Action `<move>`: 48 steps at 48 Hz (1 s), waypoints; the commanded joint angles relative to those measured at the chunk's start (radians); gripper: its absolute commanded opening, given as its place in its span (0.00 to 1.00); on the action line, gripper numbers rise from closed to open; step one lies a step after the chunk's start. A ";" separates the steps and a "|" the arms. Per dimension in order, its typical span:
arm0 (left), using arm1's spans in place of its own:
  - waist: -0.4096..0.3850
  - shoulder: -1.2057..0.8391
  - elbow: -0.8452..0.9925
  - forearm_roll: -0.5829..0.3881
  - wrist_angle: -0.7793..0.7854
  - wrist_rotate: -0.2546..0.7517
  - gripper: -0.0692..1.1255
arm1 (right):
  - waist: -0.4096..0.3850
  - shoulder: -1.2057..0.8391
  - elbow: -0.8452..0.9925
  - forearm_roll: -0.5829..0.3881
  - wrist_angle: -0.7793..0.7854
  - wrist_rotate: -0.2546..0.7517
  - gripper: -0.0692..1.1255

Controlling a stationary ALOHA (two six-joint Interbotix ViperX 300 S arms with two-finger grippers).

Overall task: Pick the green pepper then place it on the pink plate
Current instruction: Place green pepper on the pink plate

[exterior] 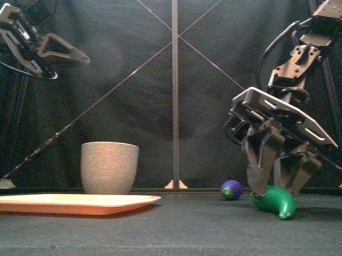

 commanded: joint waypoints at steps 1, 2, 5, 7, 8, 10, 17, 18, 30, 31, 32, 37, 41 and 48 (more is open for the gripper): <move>-0.002 0.002 -0.009 -0.003 -0.006 -0.002 0.13 | 0.003 -0.011 -0.032 -0.021 0.000 -0.003 0.53; -0.002 0.002 -0.009 -0.005 -0.006 -0.002 0.13 | 0.003 -0.011 -0.040 -0.028 0.000 -0.003 0.52; -0.002 0.002 -0.008 -0.009 -0.006 -0.002 0.13 | 0.005 -0.011 -0.071 -0.054 0.000 -0.005 0.52; -0.002 0.002 -0.009 -0.012 -0.006 0.000 0.13 | 0.008 -0.011 -0.095 -0.078 -0.003 -0.006 0.52; 0.000 0.002 -0.009 -0.014 -0.006 0.000 0.13 | 0.009 -0.011 -0.110 -0.094 -0.005 -0.006 0.52; 0.000 0.002 -0.009 -0.015 -0.009 0.000 0.13 | 0.014 -0.009 -0.152 -0.137 -0.008 -0.008 0.52; 0.000 0.000 -0.009 -0.017 -0.009 0.002 0.13 | 0.015 0.020 -0.293 -0.324 -0.048 -0.014 0.52; 0.002 0.000 -0.009 -0.017 -0.009 0.002 0.13 | 0.014 0.028 -0.313 -0.357 -0.057 -0.012 0.52; 0.006 -0.002 -0.009 -0.017 -0.015 0.005 0.13 | -0.005 0.210 -0.577 -0.597 -0.069 -0.011 0.52; 0.006 -0.002 -0.009 -0.017 -0.015 0.005 0.13 | -0.005 0.227 -0.594 -0.609 -0.067 -0.012 0.52; 0.006 -0.002 -0.008 -0.015 -0.014 0.005 0.13 | -0.006 0.242 -0.612 -0.623 -0.064 -0.012 0.52; 0.006 -0.002 -0.003 -0.017 -0.015 0.005 0.13 | -0.011 0.319 -0.696 -0.683 -0.034 -0.011 0.52; 0.006 -0.003 0.000 -0.017 -0.014 0.005 0.13 | -0.015 0.359 -0.742 -0.695 0.006 -0.011 0.53; 0.006 -0.002 0.005 -0.017 -0.014 0.005 0.13 | -0.017 0.405 -0.801 -0.723 0.092 -0.015 0.60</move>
